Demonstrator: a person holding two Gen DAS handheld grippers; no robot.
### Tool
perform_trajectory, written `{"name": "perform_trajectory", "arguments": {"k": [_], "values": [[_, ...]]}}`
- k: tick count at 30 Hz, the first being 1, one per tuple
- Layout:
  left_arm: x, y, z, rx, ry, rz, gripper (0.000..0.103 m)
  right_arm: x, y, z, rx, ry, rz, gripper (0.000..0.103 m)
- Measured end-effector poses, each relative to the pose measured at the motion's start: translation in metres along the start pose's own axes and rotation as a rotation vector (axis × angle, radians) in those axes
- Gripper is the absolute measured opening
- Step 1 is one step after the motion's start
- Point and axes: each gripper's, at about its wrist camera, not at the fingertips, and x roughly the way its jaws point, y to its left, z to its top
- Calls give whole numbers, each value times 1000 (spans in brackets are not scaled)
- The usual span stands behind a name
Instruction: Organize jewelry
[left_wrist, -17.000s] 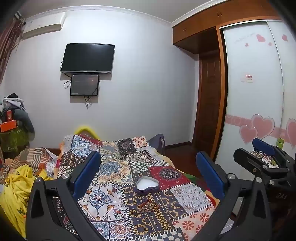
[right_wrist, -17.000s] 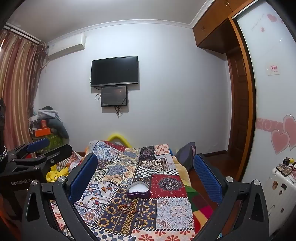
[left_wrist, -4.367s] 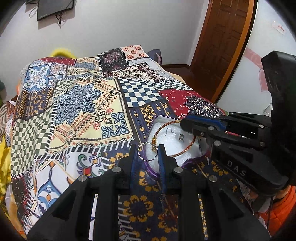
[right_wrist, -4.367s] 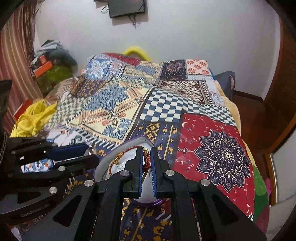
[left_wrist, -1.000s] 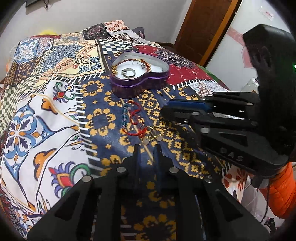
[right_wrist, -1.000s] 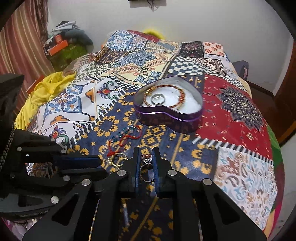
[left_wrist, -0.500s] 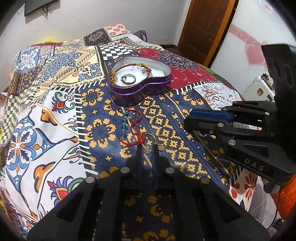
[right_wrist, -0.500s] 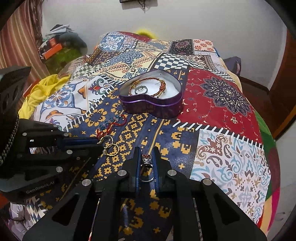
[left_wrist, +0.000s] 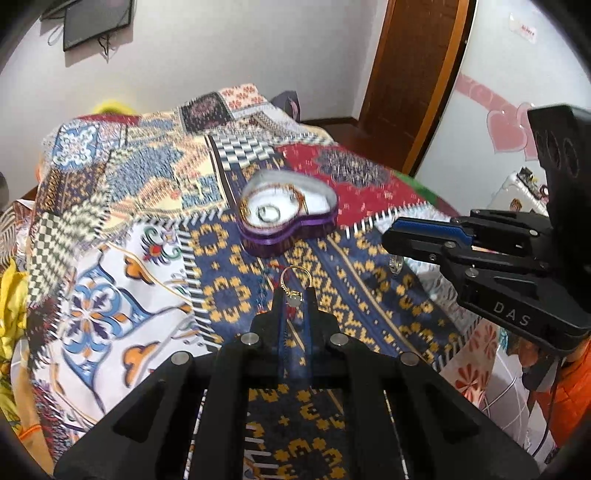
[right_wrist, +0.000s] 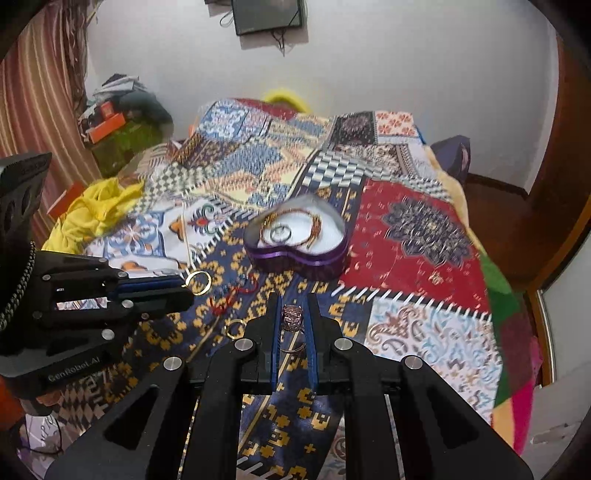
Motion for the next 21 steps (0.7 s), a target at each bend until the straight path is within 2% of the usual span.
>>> {"name": "perform_trajectory", "arguments": {"k": [9,21], "values": [[-20,5,22,-9,-71,7,7,-18,-1,19,0,-64,-21,10],[-1,22,49,-27,-87,8,7,-5,-8,47,29,-117,-7,10]]}}
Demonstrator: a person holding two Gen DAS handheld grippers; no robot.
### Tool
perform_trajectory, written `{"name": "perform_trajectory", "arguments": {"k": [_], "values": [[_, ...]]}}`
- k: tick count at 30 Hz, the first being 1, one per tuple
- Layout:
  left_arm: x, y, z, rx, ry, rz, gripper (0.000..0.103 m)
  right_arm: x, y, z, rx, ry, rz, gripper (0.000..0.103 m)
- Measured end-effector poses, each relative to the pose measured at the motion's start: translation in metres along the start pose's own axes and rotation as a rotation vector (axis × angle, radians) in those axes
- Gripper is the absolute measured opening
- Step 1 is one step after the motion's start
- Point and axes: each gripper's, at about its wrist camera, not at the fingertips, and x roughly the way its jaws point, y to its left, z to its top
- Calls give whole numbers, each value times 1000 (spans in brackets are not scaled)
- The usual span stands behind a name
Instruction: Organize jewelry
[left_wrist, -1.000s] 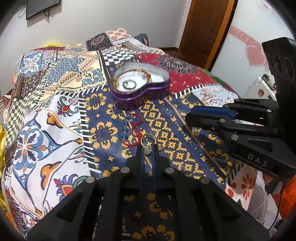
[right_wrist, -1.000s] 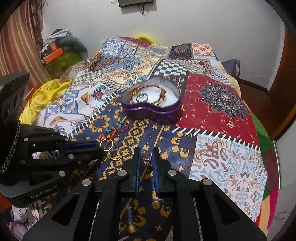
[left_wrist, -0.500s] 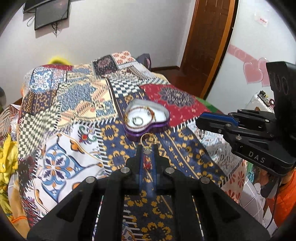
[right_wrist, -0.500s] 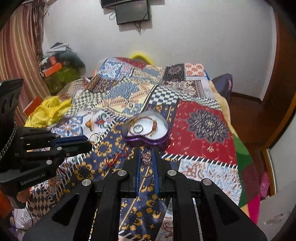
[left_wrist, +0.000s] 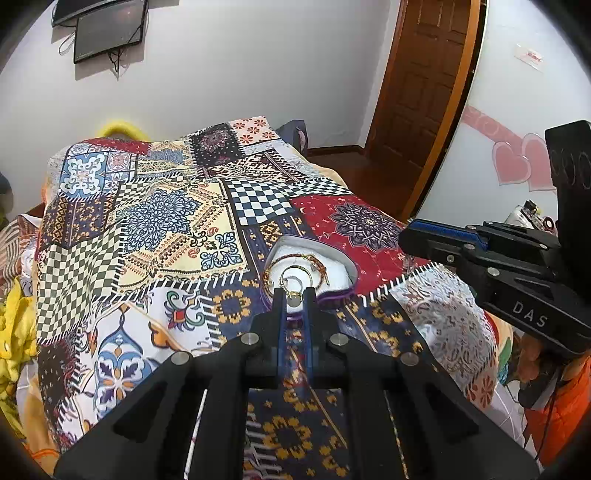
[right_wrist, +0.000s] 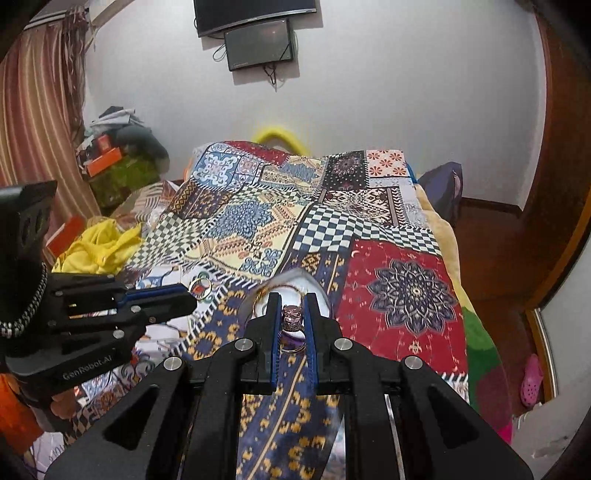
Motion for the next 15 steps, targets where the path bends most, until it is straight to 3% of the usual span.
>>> {"name": "perform_trajectory", "arguments": {"k": [15], "values": [[58,12,16,-16,71,-35,7,51,-17,10,29,62,18,10]]}}
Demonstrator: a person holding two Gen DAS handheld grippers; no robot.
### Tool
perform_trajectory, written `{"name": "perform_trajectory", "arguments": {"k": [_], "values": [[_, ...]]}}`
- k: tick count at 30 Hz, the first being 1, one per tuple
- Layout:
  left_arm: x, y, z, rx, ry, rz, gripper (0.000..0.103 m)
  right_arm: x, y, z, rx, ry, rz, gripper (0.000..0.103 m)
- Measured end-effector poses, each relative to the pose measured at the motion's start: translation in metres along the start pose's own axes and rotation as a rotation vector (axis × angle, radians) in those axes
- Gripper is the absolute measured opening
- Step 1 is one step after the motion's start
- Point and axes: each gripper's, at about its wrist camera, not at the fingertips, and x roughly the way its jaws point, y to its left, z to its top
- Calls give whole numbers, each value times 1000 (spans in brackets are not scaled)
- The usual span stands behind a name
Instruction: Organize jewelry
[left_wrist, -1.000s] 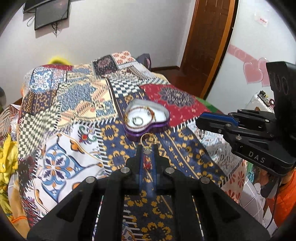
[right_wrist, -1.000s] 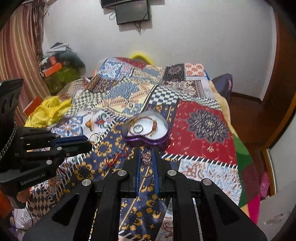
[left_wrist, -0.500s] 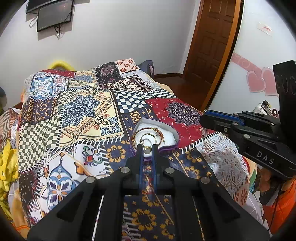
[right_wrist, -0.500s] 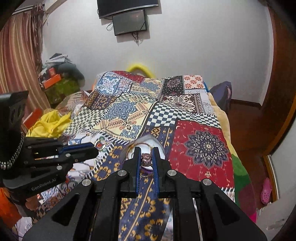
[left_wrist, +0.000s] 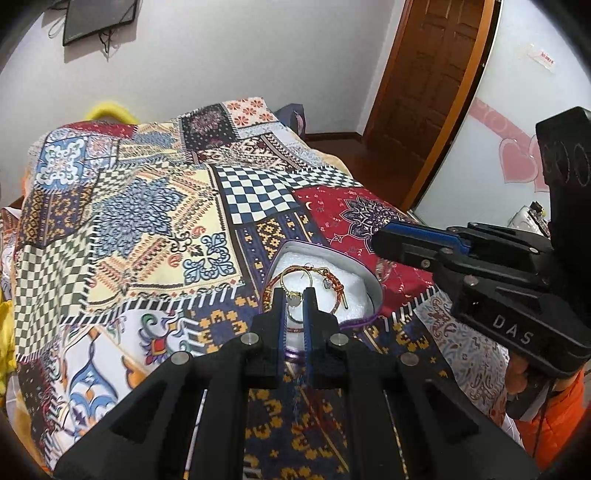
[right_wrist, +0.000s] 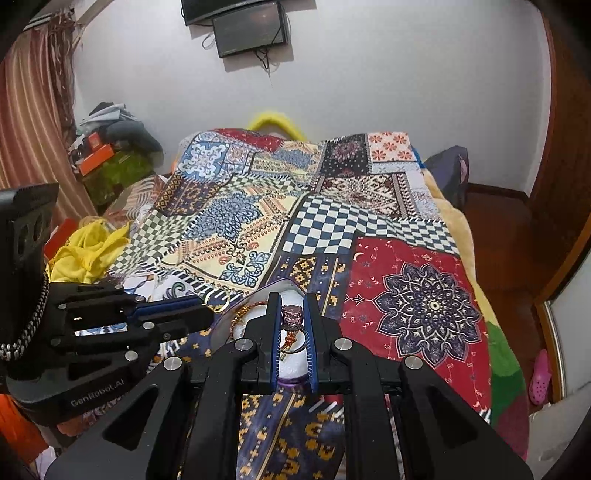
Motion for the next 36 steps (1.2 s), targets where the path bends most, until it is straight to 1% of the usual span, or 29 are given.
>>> {"name": "perform_trajectory", "arguments": {"k": [9,20,27,31,34,36], "values": [[29,2,6,4,54,-7,7,22,-5,-1,-12,65,17,11],[34,2,11,3,66,-21,7,31,-7,-1,-27,100,31,11],[15,-1,11,20,42,-3,7,25,-5,2,-14,101,27,11],[-2,-3,12,18,18,5,11,10,-2,5,-19,86,25,13],[-20,-7,11,23,-3,10,18,-4,1,5,-28,65,11,17],[-31,-9,10,27,-17,15,21,-13,4,4,-37,51,1,19]]}}
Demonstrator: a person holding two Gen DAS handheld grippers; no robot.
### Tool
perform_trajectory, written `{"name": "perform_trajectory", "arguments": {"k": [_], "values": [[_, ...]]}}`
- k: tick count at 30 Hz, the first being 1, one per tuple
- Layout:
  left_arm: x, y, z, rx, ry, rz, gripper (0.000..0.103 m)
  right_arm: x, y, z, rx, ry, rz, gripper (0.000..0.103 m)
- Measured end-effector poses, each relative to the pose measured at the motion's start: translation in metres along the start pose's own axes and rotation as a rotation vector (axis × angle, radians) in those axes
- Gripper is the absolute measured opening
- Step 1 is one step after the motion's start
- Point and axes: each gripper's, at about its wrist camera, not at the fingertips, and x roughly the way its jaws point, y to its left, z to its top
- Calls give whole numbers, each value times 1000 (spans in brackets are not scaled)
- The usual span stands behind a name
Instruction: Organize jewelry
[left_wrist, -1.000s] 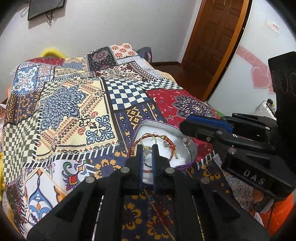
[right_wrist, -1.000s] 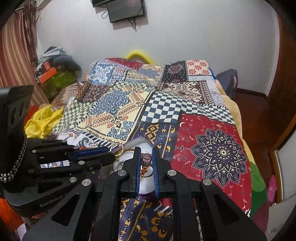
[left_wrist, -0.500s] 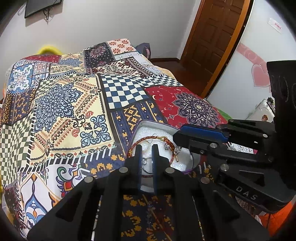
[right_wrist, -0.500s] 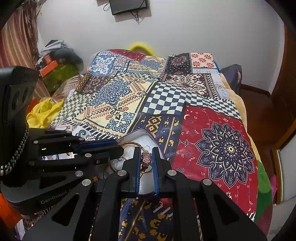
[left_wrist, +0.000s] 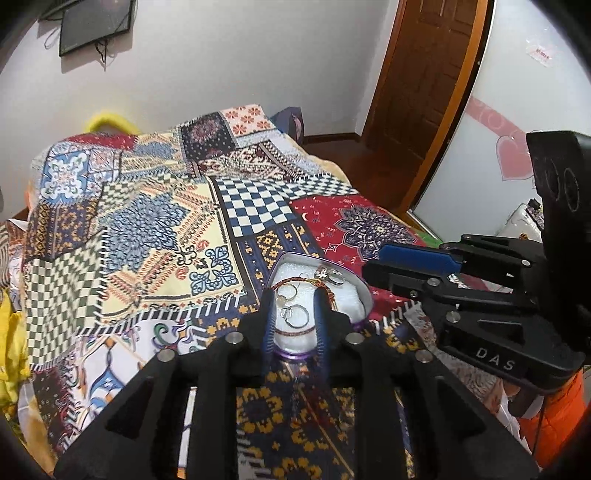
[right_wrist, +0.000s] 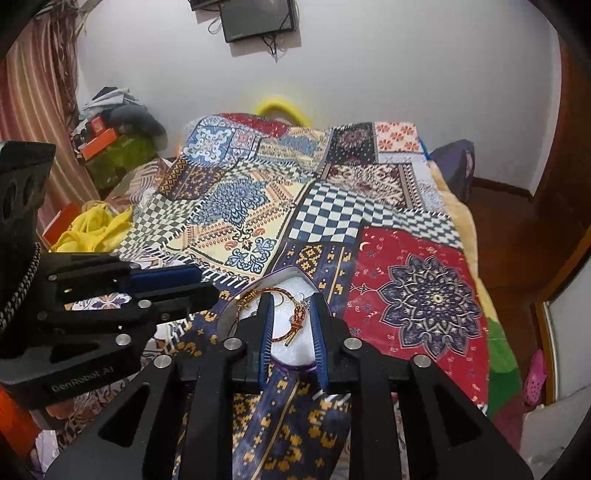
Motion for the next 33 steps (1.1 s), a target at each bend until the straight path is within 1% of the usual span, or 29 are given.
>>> {"name": "perform_trajectory", "arguments": {"k": [3,6,8,12,17,21,27,33], "values": [[-15,-4,-3,6,-10,6,21,-13,5,-2,-7,-17,-10,23],[-33,-7,-9,9,-21,14,22,-25,8,-7,0,-35,-15,33],[-43,-7,-13,6,-28,20,28,-31,10,-11,7,-43,-13,34],[-55,-9,-23,9,-26,35,29,-39,17,-22,7,-38,-13,34],[-61,-8,-41,7,0,38,29,-35,25,-38,4,-1,-8,34],[-58,-6,-58,2,36,37,29,-25,30,-53,6,49,7,34],[-51,0,-84,-7,87,34,29,-7,42,-73,-3,120,29,34],[-43,5,-103,-15,124,40,29,16,52,-85,-29,190,41,34]]}}
